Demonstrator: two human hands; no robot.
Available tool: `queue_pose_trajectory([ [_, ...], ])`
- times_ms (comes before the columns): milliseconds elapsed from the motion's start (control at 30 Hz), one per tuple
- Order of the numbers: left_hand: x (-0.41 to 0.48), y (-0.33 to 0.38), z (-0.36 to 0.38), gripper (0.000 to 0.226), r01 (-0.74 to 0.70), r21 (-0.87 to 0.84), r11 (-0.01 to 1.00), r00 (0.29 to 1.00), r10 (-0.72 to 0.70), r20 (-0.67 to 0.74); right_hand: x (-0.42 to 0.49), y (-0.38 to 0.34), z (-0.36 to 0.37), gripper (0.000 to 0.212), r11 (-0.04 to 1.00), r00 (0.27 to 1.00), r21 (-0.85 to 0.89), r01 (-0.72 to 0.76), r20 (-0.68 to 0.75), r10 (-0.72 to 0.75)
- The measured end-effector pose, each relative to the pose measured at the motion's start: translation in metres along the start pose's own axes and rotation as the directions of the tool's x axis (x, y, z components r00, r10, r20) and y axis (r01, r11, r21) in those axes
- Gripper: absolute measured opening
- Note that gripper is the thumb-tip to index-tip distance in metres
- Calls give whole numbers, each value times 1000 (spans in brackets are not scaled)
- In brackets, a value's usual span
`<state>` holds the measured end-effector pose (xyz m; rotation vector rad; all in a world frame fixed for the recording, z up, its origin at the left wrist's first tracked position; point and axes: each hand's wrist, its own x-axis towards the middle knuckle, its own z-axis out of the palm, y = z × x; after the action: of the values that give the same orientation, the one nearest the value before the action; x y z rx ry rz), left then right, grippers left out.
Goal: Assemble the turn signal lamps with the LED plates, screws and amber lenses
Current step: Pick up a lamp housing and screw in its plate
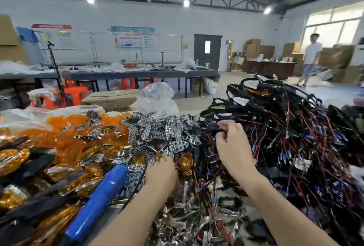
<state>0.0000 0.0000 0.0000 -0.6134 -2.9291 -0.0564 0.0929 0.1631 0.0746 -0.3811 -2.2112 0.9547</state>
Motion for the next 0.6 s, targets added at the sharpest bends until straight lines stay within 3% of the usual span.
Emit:
queue_pose_trajectory([
  [100,10,-3,7,28,38,2,999,998,-38,-48,44,9,-7,36,882,983,-451,138,-46,-178],
  [167,15,-6,6,23,60,26,998,994,-58,-89,73,12,-14,43,747,988,-656,103,-17,-152],
  [300,23,-14,7,18,40,-79,996,988,-52,-147,103,24,-18,45,614,992,-787,60,117,54],
  [400,24,-16,-5,12,34,-403,915,983,-103,-152,111,27,-16,39,565,977,-824,40,152,152],
  [467,24,-17,-17,9,-2,-620,785,983,-114,-147,110,31,-12,33,589,974,-808,17,147,173],
  [600,9,-25,-43,15,-60,-873,484,979,-142,-146,100,24,-6,38,838,940,-536,-104,223,259],
])
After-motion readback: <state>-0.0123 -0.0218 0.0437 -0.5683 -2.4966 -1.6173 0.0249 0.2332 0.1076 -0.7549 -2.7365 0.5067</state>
